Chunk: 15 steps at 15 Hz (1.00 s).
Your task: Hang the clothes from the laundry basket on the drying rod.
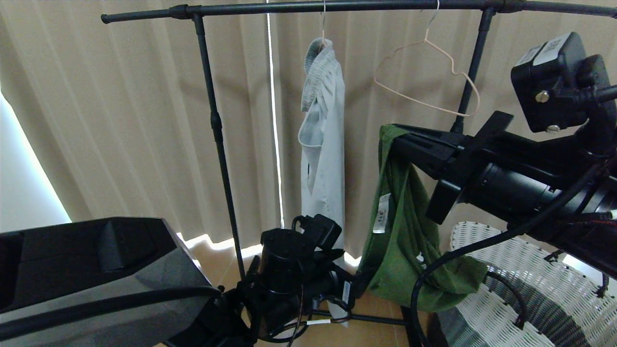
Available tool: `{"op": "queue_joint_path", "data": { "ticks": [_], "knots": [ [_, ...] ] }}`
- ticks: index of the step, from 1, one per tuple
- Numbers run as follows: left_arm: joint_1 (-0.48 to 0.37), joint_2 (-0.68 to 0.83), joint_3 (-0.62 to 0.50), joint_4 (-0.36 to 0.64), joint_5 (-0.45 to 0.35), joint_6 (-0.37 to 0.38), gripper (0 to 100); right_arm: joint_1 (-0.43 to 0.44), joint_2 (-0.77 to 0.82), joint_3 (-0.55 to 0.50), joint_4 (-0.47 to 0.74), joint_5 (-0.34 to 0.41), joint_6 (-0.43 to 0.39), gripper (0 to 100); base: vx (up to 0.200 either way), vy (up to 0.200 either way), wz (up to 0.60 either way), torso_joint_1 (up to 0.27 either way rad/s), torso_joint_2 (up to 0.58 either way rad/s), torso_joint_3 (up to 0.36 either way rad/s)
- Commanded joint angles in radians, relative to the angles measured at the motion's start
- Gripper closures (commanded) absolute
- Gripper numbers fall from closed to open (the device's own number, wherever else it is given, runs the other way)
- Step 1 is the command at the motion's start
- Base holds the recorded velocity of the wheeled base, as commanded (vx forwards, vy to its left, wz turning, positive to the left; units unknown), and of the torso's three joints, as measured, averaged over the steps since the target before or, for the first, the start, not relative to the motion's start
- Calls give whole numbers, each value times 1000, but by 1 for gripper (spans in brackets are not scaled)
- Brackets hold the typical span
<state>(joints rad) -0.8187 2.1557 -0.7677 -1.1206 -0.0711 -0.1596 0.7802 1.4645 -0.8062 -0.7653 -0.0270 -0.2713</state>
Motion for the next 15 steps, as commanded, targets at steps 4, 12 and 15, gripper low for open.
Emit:
{"op": "queue_joint_path", "data": {
  "ticks": [4,12,15],
  "knots": [
    [47,-99,208,-257,33,72,100,-81,2,-4,4,-2,3,100,0,0,0,0,0,0],
    [369,-744,-61,668,28,91,100,-203,5,61,-2,-10,1,100,0,0,0,0,0,0],
    [357,-792,-145,711,36,100,100,-248,2,53,-2,-11,1,100,0,0,0,0,0,0]
  ]
}}
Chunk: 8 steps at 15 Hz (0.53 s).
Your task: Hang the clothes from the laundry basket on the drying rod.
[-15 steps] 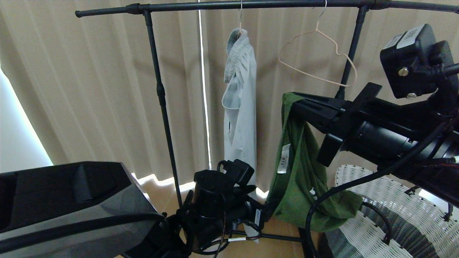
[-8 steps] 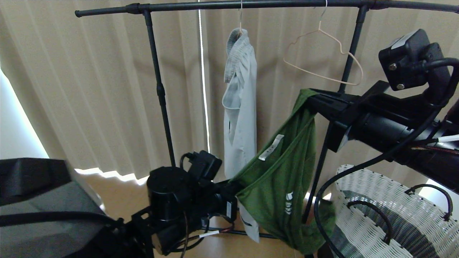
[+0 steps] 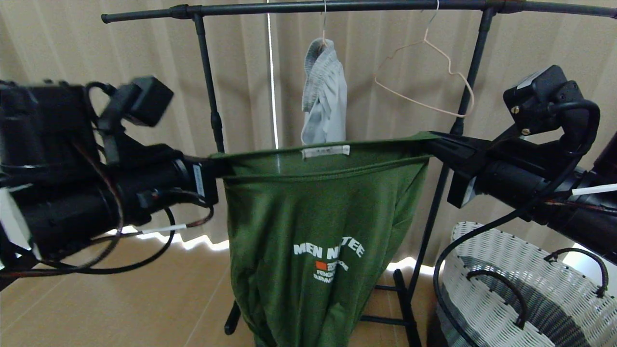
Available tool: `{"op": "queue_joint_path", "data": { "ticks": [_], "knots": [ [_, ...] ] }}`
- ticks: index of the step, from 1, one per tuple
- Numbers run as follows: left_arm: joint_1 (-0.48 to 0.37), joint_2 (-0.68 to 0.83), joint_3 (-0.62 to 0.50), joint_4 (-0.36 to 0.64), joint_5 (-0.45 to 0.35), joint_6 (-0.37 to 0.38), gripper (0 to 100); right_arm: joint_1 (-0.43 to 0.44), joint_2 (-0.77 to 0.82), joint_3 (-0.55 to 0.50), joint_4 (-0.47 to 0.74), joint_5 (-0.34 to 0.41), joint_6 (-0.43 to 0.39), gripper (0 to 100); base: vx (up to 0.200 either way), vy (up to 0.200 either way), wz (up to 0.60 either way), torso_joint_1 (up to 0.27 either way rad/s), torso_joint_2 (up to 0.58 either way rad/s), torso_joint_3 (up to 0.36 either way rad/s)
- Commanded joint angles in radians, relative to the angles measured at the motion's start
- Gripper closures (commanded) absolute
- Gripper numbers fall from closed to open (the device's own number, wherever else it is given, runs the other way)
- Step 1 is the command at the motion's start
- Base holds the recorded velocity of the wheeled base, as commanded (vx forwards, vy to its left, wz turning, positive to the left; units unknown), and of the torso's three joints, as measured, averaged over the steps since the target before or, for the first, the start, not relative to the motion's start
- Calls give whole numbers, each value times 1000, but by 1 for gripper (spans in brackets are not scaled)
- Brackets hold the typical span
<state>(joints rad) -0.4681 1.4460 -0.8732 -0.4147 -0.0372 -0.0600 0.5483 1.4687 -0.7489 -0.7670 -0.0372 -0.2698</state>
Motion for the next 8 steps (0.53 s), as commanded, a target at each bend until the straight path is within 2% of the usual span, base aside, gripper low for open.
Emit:
{"op": "queue_joint_path", "data": {
  "ticks": [1,3,5,8],
  "knots": [
    [-6,-88,-41,5,3,9,100,-36,-4,-10,-2,0,0,100,0,0,0,0,0,0],
    [-23,-99,-46,5,3,11,100,-53,-4,-36,-2,2,0,100,0,0,0,0,0,0],
    [-47,-99,-78,5,3,12,100,-53,1,-110,0,7,0,100,0,0,0,0,0,0],
    [-47,-90,-69,5,3,11,100,-56,4,-119,2,7,0,100,0,0,0,0,0,0]
  ]
}}
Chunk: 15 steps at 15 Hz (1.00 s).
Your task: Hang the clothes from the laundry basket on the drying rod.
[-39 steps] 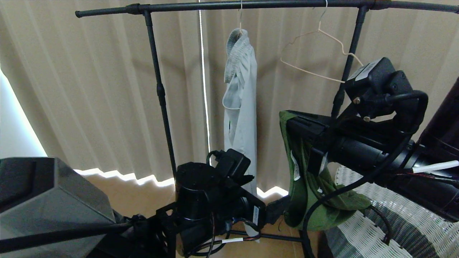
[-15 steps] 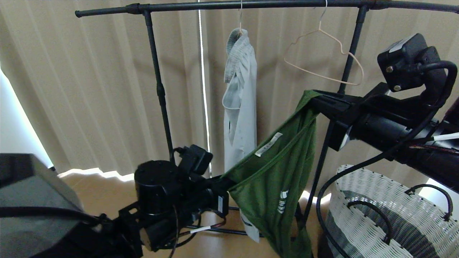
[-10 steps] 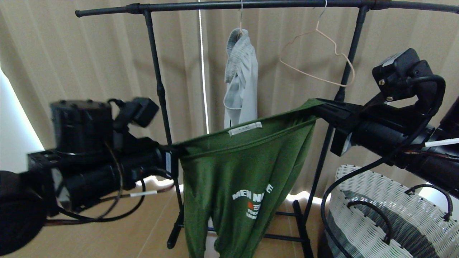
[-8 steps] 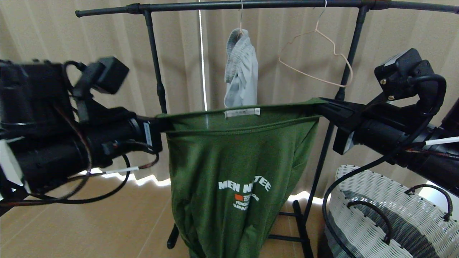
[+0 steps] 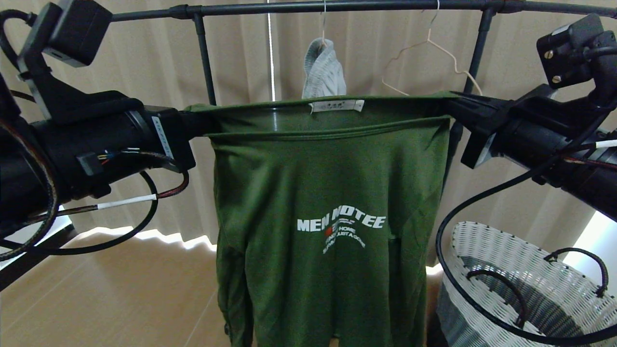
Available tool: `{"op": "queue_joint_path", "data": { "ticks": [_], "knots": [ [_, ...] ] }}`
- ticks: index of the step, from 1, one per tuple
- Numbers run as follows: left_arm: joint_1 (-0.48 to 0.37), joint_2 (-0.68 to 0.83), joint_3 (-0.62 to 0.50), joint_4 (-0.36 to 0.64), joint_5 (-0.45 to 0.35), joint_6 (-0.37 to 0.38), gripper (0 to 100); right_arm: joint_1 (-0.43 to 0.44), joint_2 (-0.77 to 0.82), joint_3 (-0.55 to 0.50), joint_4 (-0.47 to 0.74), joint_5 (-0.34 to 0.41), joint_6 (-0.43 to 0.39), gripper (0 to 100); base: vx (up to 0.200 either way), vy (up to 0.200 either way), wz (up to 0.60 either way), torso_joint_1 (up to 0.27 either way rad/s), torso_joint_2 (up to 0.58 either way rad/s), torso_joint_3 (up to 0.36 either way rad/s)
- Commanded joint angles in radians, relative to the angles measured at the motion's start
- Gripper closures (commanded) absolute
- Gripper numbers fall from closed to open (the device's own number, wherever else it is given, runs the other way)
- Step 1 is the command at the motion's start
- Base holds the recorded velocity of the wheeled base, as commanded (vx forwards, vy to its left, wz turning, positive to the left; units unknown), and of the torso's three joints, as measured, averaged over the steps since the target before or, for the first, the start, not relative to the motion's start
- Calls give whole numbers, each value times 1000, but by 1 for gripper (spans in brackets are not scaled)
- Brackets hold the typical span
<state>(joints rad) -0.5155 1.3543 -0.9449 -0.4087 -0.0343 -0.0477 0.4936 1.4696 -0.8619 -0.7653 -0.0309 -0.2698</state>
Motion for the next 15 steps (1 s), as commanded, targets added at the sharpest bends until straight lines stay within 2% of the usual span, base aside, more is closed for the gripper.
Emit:
{"op": "queue_joint_path", "data": {
  "ticks": [1,12,15],
  "knots": [
    [0,8,6,-1,1,0,100,-3,5,-6,0,0,0,100,0,0,0,0,0,0],
    [-38,28,12,-2,2,19,100,-33,-11,-5,4,-4,-2,100,0,0,0,0,0,0],
    [-31,106,-12,-7,24,15,100,-72,-57,27,17,-7,-5,100,0,0,0,0,0,0]
  ]
}}
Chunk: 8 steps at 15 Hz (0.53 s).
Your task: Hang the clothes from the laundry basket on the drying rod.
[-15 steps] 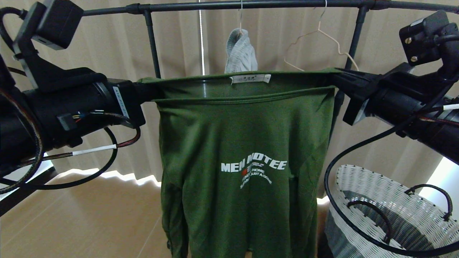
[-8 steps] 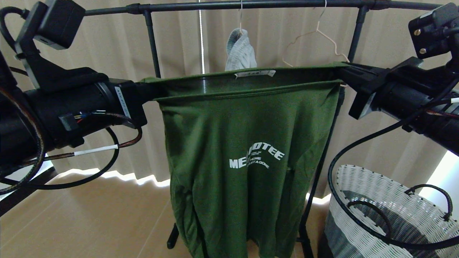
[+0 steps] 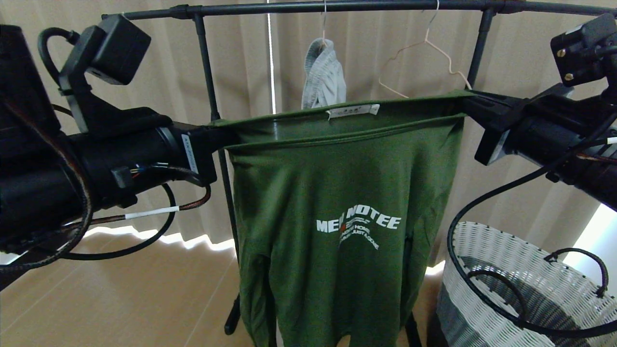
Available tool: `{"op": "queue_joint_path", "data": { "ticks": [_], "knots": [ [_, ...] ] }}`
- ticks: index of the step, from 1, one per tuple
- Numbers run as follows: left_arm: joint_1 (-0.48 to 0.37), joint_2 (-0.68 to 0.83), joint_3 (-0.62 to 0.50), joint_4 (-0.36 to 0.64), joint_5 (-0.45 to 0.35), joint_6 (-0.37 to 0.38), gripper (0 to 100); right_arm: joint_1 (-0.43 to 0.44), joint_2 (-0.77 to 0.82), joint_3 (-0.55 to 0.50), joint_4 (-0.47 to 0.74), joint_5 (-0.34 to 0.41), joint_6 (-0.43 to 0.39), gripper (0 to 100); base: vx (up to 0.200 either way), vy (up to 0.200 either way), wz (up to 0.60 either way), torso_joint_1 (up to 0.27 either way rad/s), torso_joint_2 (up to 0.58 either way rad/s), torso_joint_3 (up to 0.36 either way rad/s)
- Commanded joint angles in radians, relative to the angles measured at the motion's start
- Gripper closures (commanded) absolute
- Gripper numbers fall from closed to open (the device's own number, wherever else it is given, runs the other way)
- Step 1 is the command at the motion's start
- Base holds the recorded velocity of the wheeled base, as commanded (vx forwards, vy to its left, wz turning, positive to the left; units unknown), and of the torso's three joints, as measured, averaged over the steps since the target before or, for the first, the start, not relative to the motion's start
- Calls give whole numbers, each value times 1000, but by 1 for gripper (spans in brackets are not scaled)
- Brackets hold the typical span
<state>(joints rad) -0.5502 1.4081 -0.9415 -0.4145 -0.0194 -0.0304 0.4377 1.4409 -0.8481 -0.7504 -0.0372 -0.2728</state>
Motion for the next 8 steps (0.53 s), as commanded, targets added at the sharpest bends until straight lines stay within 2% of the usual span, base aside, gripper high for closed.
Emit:
{"op": "queue_joint_path", "data": {
  "ticks": [1,3,4,6,8],
  "knots": [
    [3,91,-40,-21,47,-3,100,-16,-59,24,14,0,-2,100,0,0,0,0,0,0],
    [1,166,-114,-78,102,-2,100,-16,-139,44,112,7,0,100,0,0,0,0,0,0],
    [1,181,-131,-83,108,-2,100,-16,-157,46,138,7,1,100,0,0,0,0,0,0],
    [4,256,-224,-86,136,-6,100,0,-244,60,272,10,3,100,0,0,0,0,0,0],
    [0,284,-249,-86,151,-8,100,44,-289,86,303,8,3,100,0,0,0,0,0,0]
  ]
}}
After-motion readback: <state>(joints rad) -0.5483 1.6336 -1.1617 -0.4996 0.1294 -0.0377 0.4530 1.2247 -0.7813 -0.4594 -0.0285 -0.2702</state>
